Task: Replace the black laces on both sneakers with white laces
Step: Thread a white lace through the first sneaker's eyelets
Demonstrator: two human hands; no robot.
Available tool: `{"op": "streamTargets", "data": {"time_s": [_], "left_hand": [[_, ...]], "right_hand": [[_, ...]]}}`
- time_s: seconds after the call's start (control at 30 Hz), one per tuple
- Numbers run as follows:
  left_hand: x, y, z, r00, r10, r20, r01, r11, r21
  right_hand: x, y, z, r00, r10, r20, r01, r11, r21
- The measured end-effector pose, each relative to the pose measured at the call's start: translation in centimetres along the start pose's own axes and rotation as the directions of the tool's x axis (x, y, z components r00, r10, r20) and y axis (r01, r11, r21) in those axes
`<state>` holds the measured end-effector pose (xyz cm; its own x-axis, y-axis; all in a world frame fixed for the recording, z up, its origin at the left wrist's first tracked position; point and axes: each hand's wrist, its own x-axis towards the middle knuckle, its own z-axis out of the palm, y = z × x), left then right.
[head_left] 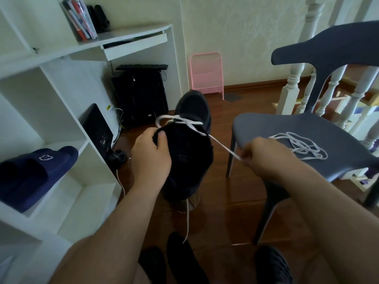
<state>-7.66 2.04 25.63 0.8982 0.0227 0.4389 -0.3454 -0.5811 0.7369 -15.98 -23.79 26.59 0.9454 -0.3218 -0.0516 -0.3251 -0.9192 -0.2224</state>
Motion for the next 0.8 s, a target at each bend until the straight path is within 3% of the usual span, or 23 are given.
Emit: {"op": "streamTargets", "data": {"time_s": [0.07, 0.1, 0.2, 0.3, 0.6, 0.7, 0.8], "left_hand": [[0.3, -0.4, -0.5, 1.0, 0.017, -0.006, -0.017, 0.999, 0.042], [0.2, -0.5, -0.5, 0.999, 0.036, 0.007, -0.037, 0.997, 0.065], [-0.3, -0.5, 0.0, 0.995, 0.068, 0.069, -0.074, 0.993, 0.088], [-0.9, 0.1, 0.7, 0.991, 0.09, 0.101, -0.099, 0.991, 0.085], [-1.4, 0.7, 0.8, 0.988, 0.118, 0.098, -0.126, 0.989, 0.082], [-0.9, 0.4, 0.2, 0.993, 0.096, 0.068, -0.102, 0.992, 0.08], [-0.1, 0.1, -0.6, 0.999, 0.044, 0.015, -0.045, 0.997, 0.067]], "right_hand": [[0.0, 0.5, 0.4, 0.985, 0.036, 0.167, -0.032, 0.999, -0.027], [-0.1, 0.4, 0.6, 0.986, 0.013, 0.169, -0.016, 1.0, 0.016], [-0.8, -1.4, 0.3, 0.988, -0.138, -0.062, 0.151, 0.941, 0.303], [-1.6, -3.5, 0.2, 0.948, -0.178, -0.263, 0.277, 0.867, 0.413], [-1.4, -4.0, 0.8, 0.933, -0.142, -0.331, 0.257, 0.906, 0.335], [-0.6, -2.3, 0.8, 0.971, -0.058, -0.232, 0.118, 0.961, 0.252], [0.0, -0.2, 0.7, 0.994, 0.082, 0.071, -0.088, 0.992, 0.087]]}}
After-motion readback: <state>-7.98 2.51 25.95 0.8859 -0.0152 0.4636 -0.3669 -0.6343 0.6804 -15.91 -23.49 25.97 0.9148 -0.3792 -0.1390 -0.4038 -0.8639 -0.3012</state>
